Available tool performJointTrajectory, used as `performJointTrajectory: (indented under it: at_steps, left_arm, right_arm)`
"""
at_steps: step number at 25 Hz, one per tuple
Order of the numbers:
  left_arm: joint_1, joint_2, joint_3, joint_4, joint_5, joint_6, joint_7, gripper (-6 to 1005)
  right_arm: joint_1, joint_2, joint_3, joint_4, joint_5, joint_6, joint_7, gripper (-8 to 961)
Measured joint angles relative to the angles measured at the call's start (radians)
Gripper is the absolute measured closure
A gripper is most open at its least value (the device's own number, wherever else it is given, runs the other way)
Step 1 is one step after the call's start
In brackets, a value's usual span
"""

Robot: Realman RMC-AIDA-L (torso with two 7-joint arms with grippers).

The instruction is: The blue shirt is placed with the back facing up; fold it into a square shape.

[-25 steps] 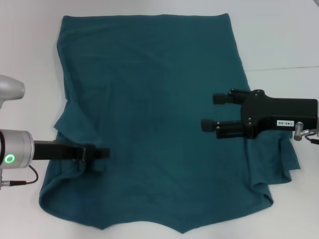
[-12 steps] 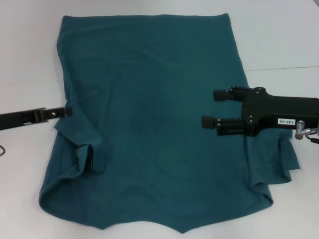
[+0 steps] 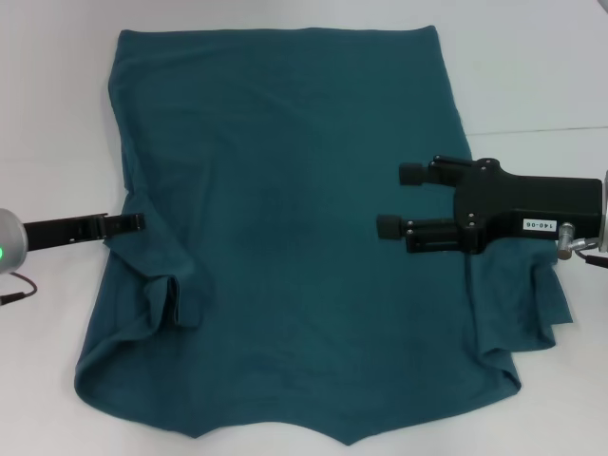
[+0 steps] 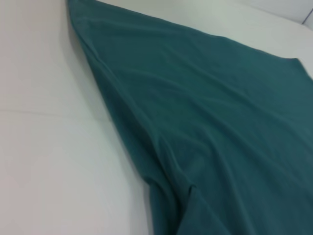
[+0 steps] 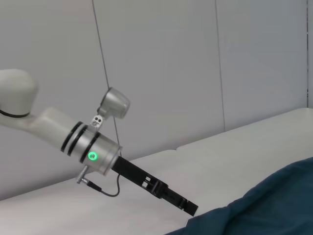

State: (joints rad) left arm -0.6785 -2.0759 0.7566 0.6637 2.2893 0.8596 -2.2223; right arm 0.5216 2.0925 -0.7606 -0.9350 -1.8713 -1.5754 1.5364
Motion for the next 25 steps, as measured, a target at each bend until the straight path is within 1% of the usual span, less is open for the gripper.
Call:
performJointTrajectory:
  at_steps: [2, 6, 10, 25]
  left_arm:
    - [-0.01, -0.005, 0.005, -0.02, 0.016, -0.035, -0.005, 96]
    - [-0.035, -0.008, 0.005, -0.065, 0.082, -0.099, -0.039, 96]
    - [-0.045, -0.011, 0.004, -0.085, 0.111, -0.132, -0.054, 95]
    - [-0.103, -0.008, 0.005, -0.15, 0.116, -0.129, -0.078, 96]
  right_arm:
    - [0.002, 0.001, 0.0, 0.002, 0.0, 0.0, -0.002, 12]
    - [0.007, 0.001, 0.0, 0.018, 0.001, 0.0, -0.007, 12]
    - [0.009, 0.001, 0.0, 0.025, 0.002, 0.0, -0.017, 12]
    - [0.018, 0.0, 0.0, 0.04, 0.002, 0.008, -0.021, 13]
